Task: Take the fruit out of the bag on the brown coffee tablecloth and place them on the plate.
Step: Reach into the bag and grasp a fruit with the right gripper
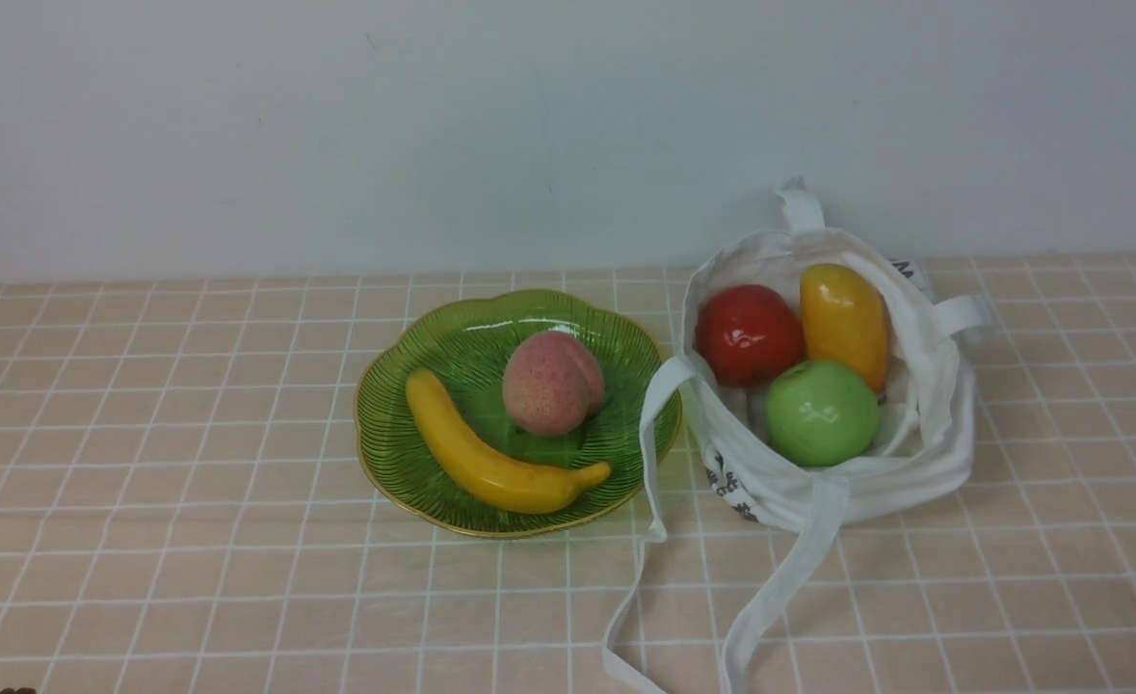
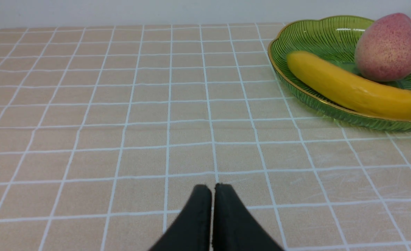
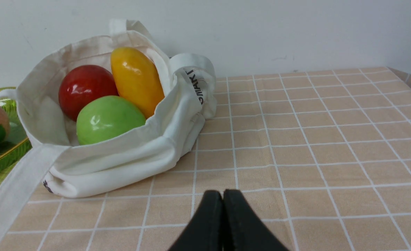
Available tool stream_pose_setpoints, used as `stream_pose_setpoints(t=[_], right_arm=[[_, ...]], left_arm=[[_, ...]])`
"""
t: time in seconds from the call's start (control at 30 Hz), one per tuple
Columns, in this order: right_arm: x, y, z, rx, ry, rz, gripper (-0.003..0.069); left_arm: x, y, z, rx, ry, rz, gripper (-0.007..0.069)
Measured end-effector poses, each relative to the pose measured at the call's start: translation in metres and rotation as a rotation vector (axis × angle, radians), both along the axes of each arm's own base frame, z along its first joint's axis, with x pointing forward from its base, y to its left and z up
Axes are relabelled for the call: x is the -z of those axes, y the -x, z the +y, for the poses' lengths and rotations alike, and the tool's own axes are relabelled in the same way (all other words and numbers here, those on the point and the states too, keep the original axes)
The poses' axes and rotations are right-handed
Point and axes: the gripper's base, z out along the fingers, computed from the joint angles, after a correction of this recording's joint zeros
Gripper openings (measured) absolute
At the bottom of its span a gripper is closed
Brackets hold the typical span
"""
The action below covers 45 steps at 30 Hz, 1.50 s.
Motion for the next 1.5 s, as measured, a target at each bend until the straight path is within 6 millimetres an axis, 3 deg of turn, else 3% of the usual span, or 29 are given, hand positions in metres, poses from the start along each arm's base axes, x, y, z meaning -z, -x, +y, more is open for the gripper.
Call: stream_pose_setpoints(t=[0.2, 0.3, 0.37, 0.4, 0.53, 0.6, 0.83, 0.9, 1.03, 1.1, 1.17, 1.2, 1.3, 1.4, 1.5], right_arm=[[0.0, 0.0, 0.0, 0.0, -0.002, 0.0, -0.0013], [-0.002, 0.0, 0.001, 0.008, -0.087, -0.018, -0.0013], [-0.005, -0.001, 0.003, 0.014, -0.277, -0.061, -0.0013], [-0.01, -0.001, 0.003, 0.02, -0.454, -0.112, -0.0013], [-0.019, -0.002, 0.002, 0.036, -0.802, -0.209, -0.0013], [-0.02, -0.002, 0.002, 0.04, -0.869, -0.222, -0.0013], [-0.034, 0.0, -0.002, 0.034, -0.822, -0.338, -0.0013], [-0.05, 0.003, -0.002, 0.015, -0.732, -0.392, -0.0013], [-0.122, 0.024, 0.001, -0.046, -0.407, -0.525, -0.0013], [-0.149, 0.026, 0.005, -0.065, -0.31, -0.462, -0.0013], [-0.155, 0.023, 0.007, -0.08, -0.268, -0.361, -0.0013], [-0.161, 0.013, 0.011, -0.098, -0.22, -0.178, -0.0013], [-0.147, -0.008, 0.013, -0.107, -0.158, 0.202, -0.0013], [-0.118, -0.033, 0.01, -0.085, -0.075, 0.584, -0.0013], [-0.099, -0.062, 0.009, -0.097, -0.045, 0.787, -0.0013]], left_arm=[[0.0, 0.0, 0.0, 0.0, 0.0, 0.0, -0.0008], [0.0, 0.0, 0.0, 0.0, 0.0, 0.0, -0.0008], [0.0, 0.0, 0.0, 0.0, 0.0, 0.0, -0.0008], [0.0, 0.0, 0.0, 0.0, 0.0, 0.0, -0.0008], [0.0, 0.0, 0.0, 0.0, 0.0, 0.0, -0.0008], [0.0, 0.0, 0.0, 0.0, 0.0, 0.0, -0.0008], [0.0, 0.0, 0.0, 0.0, 0.0, 0.0, -0.0008], [0.0, 0.0, 0.0, 0.0, 0.0, 0.0, -0.0008], [0.0, 0.0, 0.0, 0.0, 0.0, 0.0, -0.0008], [0.0, 0.0, 0.0, 0.0, 0.0, 0.0, -0.0008], [0.0, 0.0, 0.0, 0.0, 0.0, 0.0, -0.0008], [0.0, 0.0, 0.0, 0.0, 0.0, 0.0, -0.0008], [0.0, 0.0, 0.0, 0.0, 0.0, 0.0, -0.0008], [0.0, 0.0, 0.0, 0.0, 0.0, 0.0, -0.0008], [0.0, 0.0, 0.0, 0.0, 0.0, 0.0, -0.0008]])
